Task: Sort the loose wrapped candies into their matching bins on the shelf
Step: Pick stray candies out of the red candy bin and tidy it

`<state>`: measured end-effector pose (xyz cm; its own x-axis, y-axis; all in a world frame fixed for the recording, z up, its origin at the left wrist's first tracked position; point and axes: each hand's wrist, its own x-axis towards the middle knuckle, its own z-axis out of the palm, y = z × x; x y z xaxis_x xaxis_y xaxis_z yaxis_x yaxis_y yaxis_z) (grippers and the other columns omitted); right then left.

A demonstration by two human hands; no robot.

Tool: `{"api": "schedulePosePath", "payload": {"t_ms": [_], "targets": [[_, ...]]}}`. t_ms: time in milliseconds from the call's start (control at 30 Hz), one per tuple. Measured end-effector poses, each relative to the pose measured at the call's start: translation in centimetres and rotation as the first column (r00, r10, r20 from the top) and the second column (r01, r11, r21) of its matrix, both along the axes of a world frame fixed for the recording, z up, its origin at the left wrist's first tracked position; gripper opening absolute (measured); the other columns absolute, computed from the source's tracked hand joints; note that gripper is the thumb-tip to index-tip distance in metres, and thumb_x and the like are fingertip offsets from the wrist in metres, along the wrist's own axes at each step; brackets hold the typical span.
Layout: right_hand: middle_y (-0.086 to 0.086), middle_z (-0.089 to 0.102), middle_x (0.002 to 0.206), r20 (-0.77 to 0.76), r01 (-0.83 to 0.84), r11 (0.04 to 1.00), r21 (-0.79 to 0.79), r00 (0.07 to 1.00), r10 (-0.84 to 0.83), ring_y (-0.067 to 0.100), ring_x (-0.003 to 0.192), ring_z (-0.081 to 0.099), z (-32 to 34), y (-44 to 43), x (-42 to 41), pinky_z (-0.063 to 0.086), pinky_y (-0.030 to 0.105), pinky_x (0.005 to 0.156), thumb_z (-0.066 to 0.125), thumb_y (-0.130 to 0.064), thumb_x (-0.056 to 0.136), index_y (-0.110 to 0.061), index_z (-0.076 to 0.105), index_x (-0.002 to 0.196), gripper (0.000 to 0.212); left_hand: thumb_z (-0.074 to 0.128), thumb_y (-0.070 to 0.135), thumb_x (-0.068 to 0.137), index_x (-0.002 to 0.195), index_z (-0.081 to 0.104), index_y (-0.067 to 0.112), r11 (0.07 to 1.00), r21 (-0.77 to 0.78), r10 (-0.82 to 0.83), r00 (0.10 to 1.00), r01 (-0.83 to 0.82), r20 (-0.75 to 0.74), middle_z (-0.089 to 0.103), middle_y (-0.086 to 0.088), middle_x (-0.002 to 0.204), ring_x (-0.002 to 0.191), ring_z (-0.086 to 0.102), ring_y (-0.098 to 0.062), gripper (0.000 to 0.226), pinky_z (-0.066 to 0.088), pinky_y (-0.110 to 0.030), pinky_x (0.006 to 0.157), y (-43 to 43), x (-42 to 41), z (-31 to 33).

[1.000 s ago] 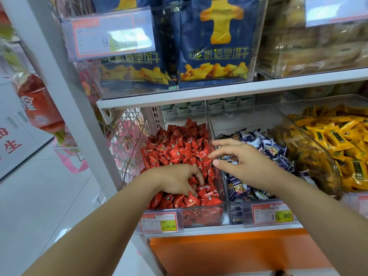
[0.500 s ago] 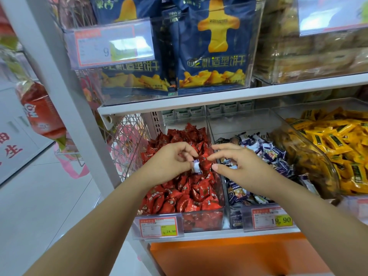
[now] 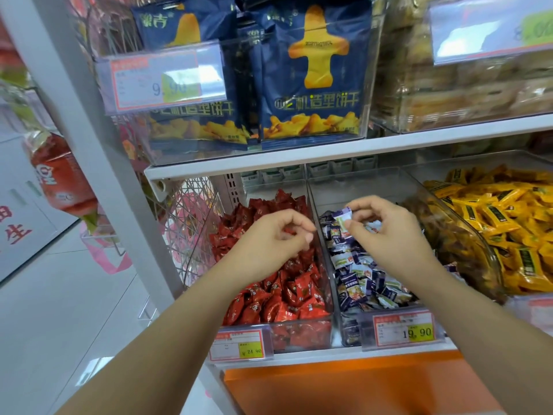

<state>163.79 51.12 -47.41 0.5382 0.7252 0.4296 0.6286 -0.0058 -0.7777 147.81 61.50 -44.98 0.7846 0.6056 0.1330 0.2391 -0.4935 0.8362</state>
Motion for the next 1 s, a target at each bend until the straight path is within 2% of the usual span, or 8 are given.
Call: {"api": "schedulePosePath", "payload": {"t_ms": [133, 200, 300, 400, 467, 567, 633, 1000], "targets": [[-0.015, 0.058, 0.099, 0.108, -0.005, 0.999, -0.035, 0.994, 0.009, -0.008, 0.072, 0.05, 0.0, -0.6, 0.4, 0.04, 0.013, 0.072, 0.062, -0.019, 0.089, -0.025, 0.064, 0.107, 0.019, 0.05, 0.01, 0.096, 0.096, 0.063, 0.018, 0.983, -0.14, -0.154, 0.956, 0.122, -0.247, 0.066, 0.001, 0.09, 0.077, 0.065, -0.003, 0.016, 0.055, -0.021, 0.072, -0.5, -1.6, -0.3], [-0.014, 0.06, 0.103, 0.09, -0.1, 0.993, -0.059, 0.99, 0.105, -0.005, 0.09, 0.054, 0.1, -0.7, 0.0, 0.044, 0.019, 0.087, 0.06, -0.02, 0.09, -0.028, 0.065, 0.104, 0.017, 0.045, 0.013, 0.099, 0.105, 0.064, 0.016, 0.956, -0.247, -0.246, 0.897, 0.161, -0.367, 0.068, 0.003, 0.098, 0.087, 0.064, -0.005, 0.02, 0.054, -0.021, 0.079, -0.9, -2.0, -0.4], [-0.014, 0.06, 0.11, 0.096, -0.257, 0.946, -0.2, 0.955, 0.279, -0.001, 0.101, 0.055, -0.2, -0.6, -0.8, 0.043, 0.02, 0.092, 0.057, -0.023, 0.092, -0.029, 0.068, 0.104, 0.017, 0.039, 0.016, 0.102, 0.123, 0.058, 0.009, 0.918, -0.334, -0.373, 0.755, 0.215, -0.539, 0.064, -0.007, 0.121, 0.095, 0.061, -0.008, 0.029, 0.049, -0.022, 0.089, -1.7, -1.7, -1.1], [-0.011, 0.053, 0.118, 0.137, -0.301, 0.912, -0.28, 0.927, 0.348, 0.002, 0.099, 0.056, -0.5, -0.6, -1.4, 0.038, 0.004, 0.086, 0.057, -0.021, 0.092, -0.024, 0.069, 0.105, 0.018, 0.035, 0.016, 0.103, 0.129, 0.052, 0.004, 0.917, -0.35, -0.378, 0.693, 0.19, -0.614, 0.058, -0.013, 0.13, 0.1, 0.057, -0.012, 0.034, 0.046, -0.027, 0.095, -2.1, -0.8, -2.3], [-0.01, 0.051, 0.119, 0.149, -0.298, 0.91, -0.289, 0.925, 0.35, 0.002, 0.097, 0.057, -0.6, -0.6, -1.5, 0.035, -0.003, 0.081, 0.057, -0.02, 0.092, -0.024, 0.069, 0.105, 0.018, 0.034, 0.016, 0.103, 0.132, 0.05, 0.008, 0.921, -0.371, -0.339, 0.709, 0.117, -0.618, 0.058, -0.012, 0.13, 0.103, 0.059, -0.018, 0.034, 0.048, -0.034, 0.095, -1.6, -0.3, -2.9], [-0.01, 0.049, 0.12, 0.133, -0.313, 0.901, -0.3, 0.922, 0.364, 0.003, 0.098, 0.056, -0.6, -0.7, -1.5, 0.035, -0.003, 0.082, 0.057, -0.019, 0.092, -0.025, 0.068, 0.106, 0.019, 0.032, 0.018, 0.104, 0.143, 0.037, 0.019, 0.943, -0.325, -0.27, 0.729, 0.069, -0.629, 0.05, -0.006, 0.139, 0.113, 0.059, -0.023, 0.039, 0.05, -0.03, 0.09, -0.5, 0.2, -3.0], [-0.012, 0.048, 0.12, 0.121, -0.317, 0.9, -0.301, 0.923, 0.365, 0.002, 0.099, 0.056, -0.6, -0.7, -1.4, 0.034, -0.004, 0.081, 0.057, -0.02, 0.092, -0.027, 0.068, 0.105, 0.018, 0.033, 0.019, 0.104, 0.146, 0.031, 0.025, 0.962, -0.262, -0.234, 0.734, 0.079, -0.637, 0.044, -0.002, 0.145, 0.12, 0.054, -0.025, 0.042, 0.049, -0.033, 0.096, 0.1, 0.5, -3.0], [-0.016, 0.046, 0.122, 0.11, -0.324, 0.89, -0.322, 0.921, 0.375, 0.0, 0.101, 0.054, -0.5, -0.8, -1.3, 0.036, -0.003, 0.079, 0.057, -0.022, 0.092, -0.031, 0.067, 0.106, 0.02, 0.034, 0.013, 0.103, 0.143, 0.038, 0.027, 0.968, -0.248, -0.095, 0.863, -0.037, -0.497, 0.052, 0.0, 0.138, 0.124, 0.051, -0.023, 0.043, 0.049, -0.036, 0.093, 1.6, 1.1, -3.0]]}}
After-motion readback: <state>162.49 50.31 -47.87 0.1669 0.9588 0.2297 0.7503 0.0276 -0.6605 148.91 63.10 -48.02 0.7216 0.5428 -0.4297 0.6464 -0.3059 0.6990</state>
